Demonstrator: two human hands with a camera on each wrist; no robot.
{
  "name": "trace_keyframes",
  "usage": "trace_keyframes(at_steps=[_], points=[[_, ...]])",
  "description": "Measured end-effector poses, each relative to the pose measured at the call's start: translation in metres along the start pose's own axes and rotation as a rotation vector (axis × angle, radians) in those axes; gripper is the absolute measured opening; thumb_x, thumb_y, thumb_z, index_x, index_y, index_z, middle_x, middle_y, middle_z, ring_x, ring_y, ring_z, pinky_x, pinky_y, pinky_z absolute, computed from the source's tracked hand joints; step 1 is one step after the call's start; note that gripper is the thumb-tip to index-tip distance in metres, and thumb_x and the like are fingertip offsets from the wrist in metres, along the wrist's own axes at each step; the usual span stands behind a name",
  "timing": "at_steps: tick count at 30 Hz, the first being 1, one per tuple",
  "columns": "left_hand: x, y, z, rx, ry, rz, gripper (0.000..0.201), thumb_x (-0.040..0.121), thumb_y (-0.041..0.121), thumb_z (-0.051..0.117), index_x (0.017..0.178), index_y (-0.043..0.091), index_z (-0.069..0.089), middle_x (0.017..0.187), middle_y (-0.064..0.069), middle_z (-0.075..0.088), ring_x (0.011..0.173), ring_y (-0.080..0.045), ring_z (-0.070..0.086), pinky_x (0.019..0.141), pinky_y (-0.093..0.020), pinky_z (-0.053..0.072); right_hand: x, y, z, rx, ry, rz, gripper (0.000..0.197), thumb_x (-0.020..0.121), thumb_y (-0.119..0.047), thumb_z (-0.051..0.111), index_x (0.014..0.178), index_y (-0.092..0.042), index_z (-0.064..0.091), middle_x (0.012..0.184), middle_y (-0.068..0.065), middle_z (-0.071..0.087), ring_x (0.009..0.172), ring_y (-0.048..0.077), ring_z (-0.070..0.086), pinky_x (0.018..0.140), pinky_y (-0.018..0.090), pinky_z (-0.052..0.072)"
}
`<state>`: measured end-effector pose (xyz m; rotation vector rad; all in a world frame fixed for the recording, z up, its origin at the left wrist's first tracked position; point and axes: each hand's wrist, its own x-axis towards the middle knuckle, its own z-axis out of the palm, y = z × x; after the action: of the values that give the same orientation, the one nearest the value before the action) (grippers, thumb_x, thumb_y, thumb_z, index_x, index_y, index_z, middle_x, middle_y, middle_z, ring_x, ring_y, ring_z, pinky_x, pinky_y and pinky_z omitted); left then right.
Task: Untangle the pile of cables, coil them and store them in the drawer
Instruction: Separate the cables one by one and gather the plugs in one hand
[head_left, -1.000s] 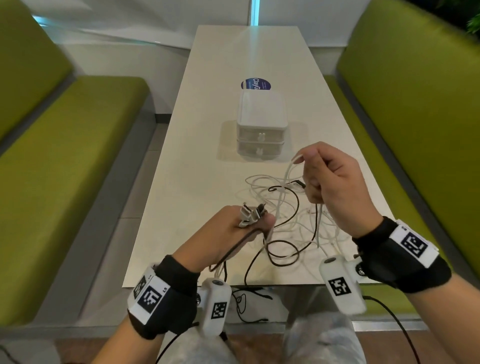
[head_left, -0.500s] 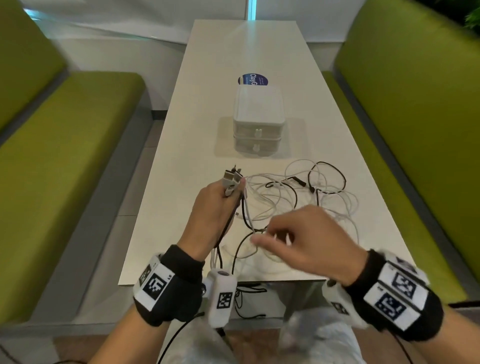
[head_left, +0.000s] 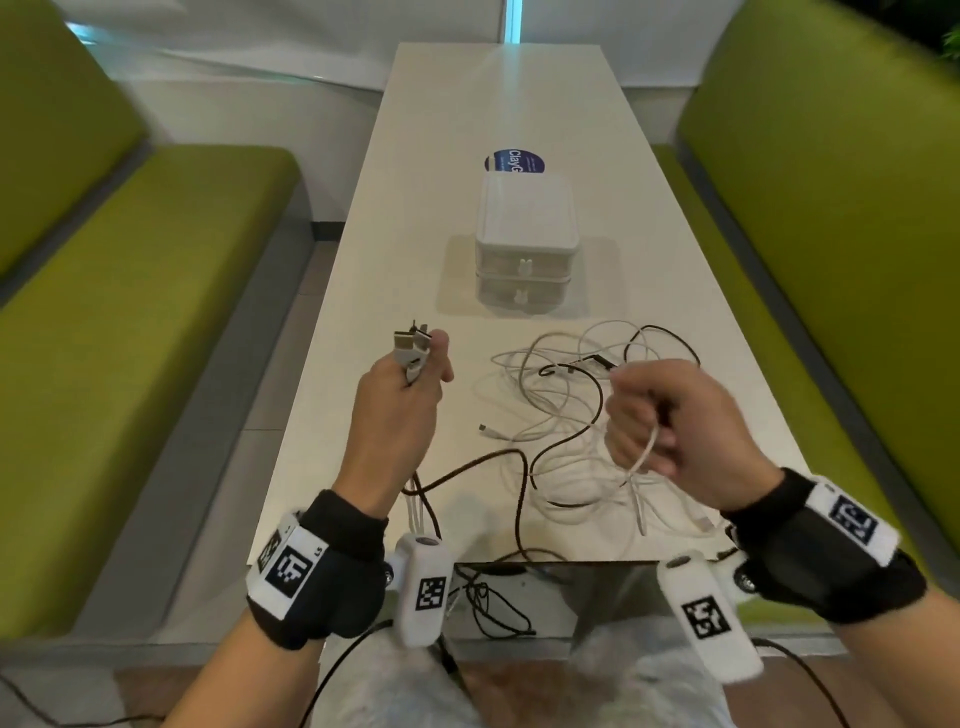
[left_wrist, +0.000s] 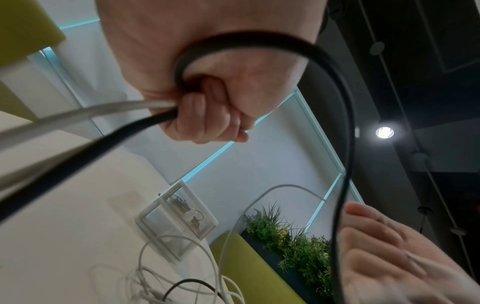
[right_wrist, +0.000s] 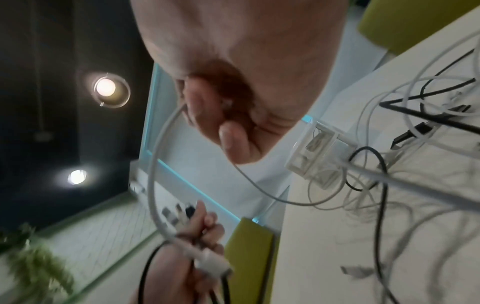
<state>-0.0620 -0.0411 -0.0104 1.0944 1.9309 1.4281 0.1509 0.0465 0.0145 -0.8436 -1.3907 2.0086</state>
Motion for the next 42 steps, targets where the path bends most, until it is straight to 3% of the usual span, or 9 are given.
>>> trace_keyframes(at_steps=[4, 10, 21, 28, 32, 35, 36, 39, 42], points=[[-0.005, 0.004, 0.004, -0.065, -0.034, -0.010, 0.048, 0.090, 0.062, 0.038, 0.062, 0.025, 0.052, 0.050, 0.013, 0.036, 0.048, -0.007, 0.032, 0.052, -0.028, 0.026, 0.007, -0.016, -0.002, 0.268, 0.086, -0.041, 0.037, 0.084, -0.023, 0.047, 0.049, -0.017, 0.034, 0.033, -0.003, 0.023, 0.025, 0.015, 0.022, 0.039, 0.023, 0.028], [-0.010, 0.013, 0.017, -0.177, -0.151, 0.029, 0.048, 0.092, 0.058, 0.038, 0.066, 0.024, 0.061, 0.051, 0.012, 0.036, 0.047, -0.006, 0.031, 0.050, -0.026, 0.024, 0.016, -0.006, 0.011, 0.176, 0.109, -0.048, 0.039, 0.094, -0.022, 0.045, 0.058, -0.009, 0.054, 0.047, 0.011, 0.048, 0.034, 0.022, 0.038, 0.041, 0.025, 0.037], [-0.005, 0.017, 0.028, -0.210, -0.126, -0.081, 0.058, 0.102, 0.048, 0.031, 0.081, 0.012, 0.071, 0.080, -0.006, 0.075, 0.040, 0.004, 0.045, 0.053, -0.025, 0.028, 0.022, 0.011, 0.017, 0.102, 0.030, -0.035, 0.033, 0.096, -0.023, 0.043, 0.070, -0.004, 0.054, 0.060, 0.017, 0.059, 0.045, 0.028, 0.051, 0.045, 0.031, 0.041], [-0.009, 0.023, 0.027, -0.376, -0.119, -0.051, 0.043, 0.103, 0.039, 0.039, 0.065, 0.028, 0.057, 0.074, -0.004, 0.070, 0.038, -0.009, 0.023, 0.039, -0.016, 0.022, 0.019, 0.027, 0.007, -0.475, -0.020, 0.186, 0.037, 0.100, -0.028, 0.051, 0.081, 0.000, 0.063, 0.067, 0.018, 0.069, 0.050, 0.030, 0.061, 0.050, 0.032, 0.046], [-0.012, 0.023, 0.025, -0.361, -0.138, -0.036, 0.040, 0.102, 0.039, 0.040, 0.073, 0.015, 0.050, 0.053, -0.001, 0.047, 0.044, -0.010, 0.028, 0.042, -0.017, 0.024, 0.009, 0.026, 0.003, -1.076, 0.373, -0.183, 0.051, 0.089, -0.055, 0.058, 0.055, -0.018, 0.053, 0.046, -0.004, 0.054, 0.045, 0.008, 0.051, 0.052, 0.026, 0.042], [-0.015, 0.023, 0.025, -0.332, -0.135, 0.003, 0.039, 0.102, 0.039, 0.042, 0.071, 0.017, 0.051, 0.056, -0.003, 0.037, 0.048, -0.012, 0.030, 0.045, -0.020, 0.024, 0.007, 0.020, 0.001, -0.996, 0.499, -0.527, 0.024, 0.089, -0.036, 0.065, 0.073, -0.022, 0.058, 0.069, -0.008, 0.058, 0.066, 0.007, 0.054, 0.062, 0.023, 0.044], [-0.016, 0.024, 0.026, -0.322, -0.139, 0.033, 0.039, 0.102, 0.038, 0.041, 0.070, 0.018, 0.051, 0.059, -0.006, 0.038, 0.049, -0.013, 0.030, 0.046, -0.022, 0.024, 0.006, 0.020, 0.000, -0.997, 0.396, -0.584, 0.006, 0.087, -0.026, 0.065, 0.088, -0.021, 0.063, 0.088, -0.006, 0.062, 0.084, 0.006, 0.056, 0.075, 0.023, 0.047], [-0.021, 0.030, 0.026, -0.320, -0.151, 0.092, 0.039, 0.102, 0.038, 0.041, 0.068, 0.021, 0.050, 0.066, -0.010, 0.039, 0.051, -0.016, 0.031, 0.049, -0.027, 0.024, 0.010, 0.030, -0.006, -1.273, -0.049, -0.539, 0.044, 0.081, -0.029, 0.063, 0.124, -0.022, 0.059, 0.137, -0.004, 0.050, 0.138, 0.015, 0.033, 0.114, 0.030, 0.025], [-0.024, 0.032, 0.024, -0.255, -0.128, 0.128, 0.041, 0.100, 0.044, 0.039, 0.065, 0.024, 0.047, 0.061, -0.002, 0.041, 0.053, -0.018, 0.034, 0.054, -0.034, 0.028, 0.009, 0.045, -0.006, -1.464, -0.086, -0.406, 0.028, 0.088, -0.046, 0.060, 0.105, -0.025, 0.067, 0.116, -0.010, 0.066, 0.139, 0.015, 0.035, 0.117, 0.043, 0.009]])
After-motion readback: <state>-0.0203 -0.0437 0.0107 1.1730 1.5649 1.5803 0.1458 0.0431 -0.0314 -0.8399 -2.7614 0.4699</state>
